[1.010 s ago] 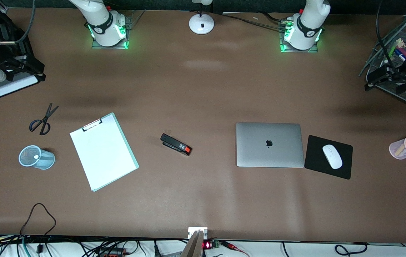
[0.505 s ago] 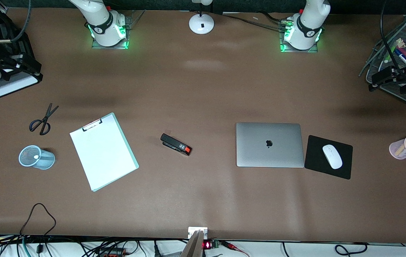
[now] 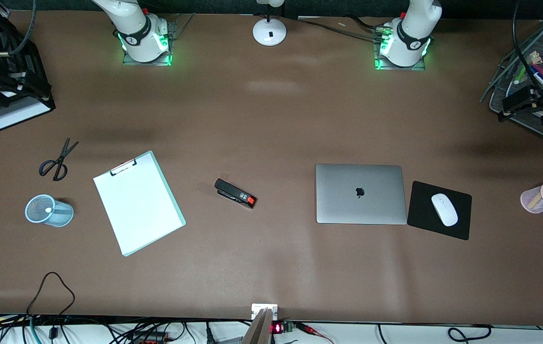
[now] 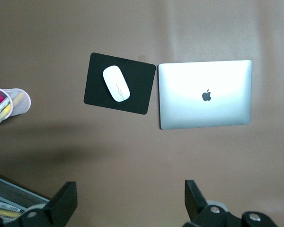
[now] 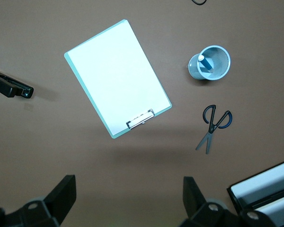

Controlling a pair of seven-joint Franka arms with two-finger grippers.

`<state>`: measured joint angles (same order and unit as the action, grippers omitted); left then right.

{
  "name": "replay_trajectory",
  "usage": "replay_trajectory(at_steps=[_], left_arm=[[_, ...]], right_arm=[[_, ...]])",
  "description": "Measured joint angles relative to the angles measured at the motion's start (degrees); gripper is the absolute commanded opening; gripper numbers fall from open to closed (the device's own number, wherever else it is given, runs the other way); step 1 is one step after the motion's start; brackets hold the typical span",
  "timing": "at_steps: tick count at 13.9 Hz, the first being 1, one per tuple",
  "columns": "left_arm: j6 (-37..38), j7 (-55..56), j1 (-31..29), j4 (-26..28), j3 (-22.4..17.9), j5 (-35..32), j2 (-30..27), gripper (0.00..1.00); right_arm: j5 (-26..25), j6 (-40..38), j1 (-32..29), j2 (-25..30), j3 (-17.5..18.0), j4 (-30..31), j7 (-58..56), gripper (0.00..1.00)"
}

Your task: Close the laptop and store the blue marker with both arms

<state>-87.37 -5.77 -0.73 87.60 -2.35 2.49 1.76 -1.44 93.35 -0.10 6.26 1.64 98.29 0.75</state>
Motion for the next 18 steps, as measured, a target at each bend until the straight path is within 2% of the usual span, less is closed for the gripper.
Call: replay_trajectory(at_steps=[3,11,18], left_arm=[[0.11,0.00,0.00,-0.04,0.03,0.00,0.16,1.00],[-0.09,0.00,0.01,-0.06,0.19,0.00,1.74,1.00],[-0.91,0.00,0.23,-0.26,0.99,-2.80,2.53,1.00]], right_arm=[[1.69,0.00,0.00,0.00,-0.02,0.00,0.00,1.00],[1.83,-0.52,0.00,0.00,-0.03,0.00,0.01,1.00],[1.87,-0.80,0.06,0.00,0.01,0.00,0.01,1.00]])
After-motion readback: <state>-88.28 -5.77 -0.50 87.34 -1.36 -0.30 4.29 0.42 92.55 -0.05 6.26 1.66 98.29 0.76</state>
